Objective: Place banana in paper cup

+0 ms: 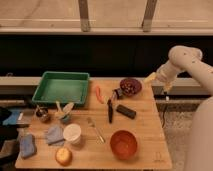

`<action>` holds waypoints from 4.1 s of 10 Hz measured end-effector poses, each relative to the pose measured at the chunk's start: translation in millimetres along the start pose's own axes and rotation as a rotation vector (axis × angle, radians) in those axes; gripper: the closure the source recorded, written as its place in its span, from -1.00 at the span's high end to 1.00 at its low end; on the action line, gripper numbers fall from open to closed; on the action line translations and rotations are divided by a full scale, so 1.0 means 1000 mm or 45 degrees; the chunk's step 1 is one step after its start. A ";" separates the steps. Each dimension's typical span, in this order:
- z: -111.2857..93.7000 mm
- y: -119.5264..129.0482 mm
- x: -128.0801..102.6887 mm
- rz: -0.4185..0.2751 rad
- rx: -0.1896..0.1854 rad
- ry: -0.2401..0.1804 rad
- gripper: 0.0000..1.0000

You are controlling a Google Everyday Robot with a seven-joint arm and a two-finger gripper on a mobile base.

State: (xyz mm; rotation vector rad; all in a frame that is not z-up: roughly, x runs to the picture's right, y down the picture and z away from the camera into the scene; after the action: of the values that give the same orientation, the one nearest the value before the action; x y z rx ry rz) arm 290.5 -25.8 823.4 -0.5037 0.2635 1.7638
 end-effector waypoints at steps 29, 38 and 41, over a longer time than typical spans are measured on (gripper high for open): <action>0.056 0.446 0.191 -1.434 -0.244 0.255 0.60; 0.110 0.462 0.204 -1.432 -0.323 0.350 0.60; 0.108 0.454 0.214 -1.403 -0.328 0.348 0.60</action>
State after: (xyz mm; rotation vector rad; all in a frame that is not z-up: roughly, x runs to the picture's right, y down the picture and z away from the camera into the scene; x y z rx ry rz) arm -207.6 91.2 778.3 -0.8659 -0.0696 0.6495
